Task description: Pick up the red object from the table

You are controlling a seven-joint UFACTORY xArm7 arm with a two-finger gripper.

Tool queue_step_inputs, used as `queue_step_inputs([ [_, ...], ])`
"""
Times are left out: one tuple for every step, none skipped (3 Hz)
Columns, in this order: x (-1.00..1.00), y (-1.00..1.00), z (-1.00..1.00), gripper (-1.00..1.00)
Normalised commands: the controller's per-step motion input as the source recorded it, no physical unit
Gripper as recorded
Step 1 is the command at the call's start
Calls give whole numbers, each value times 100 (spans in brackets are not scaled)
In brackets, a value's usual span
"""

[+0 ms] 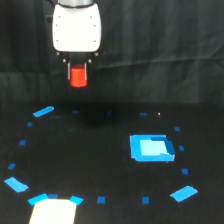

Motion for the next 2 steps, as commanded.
queue_step_inputs([
  [-7, 8, 7, -97],
  [-16, 29, 31, -97],
])
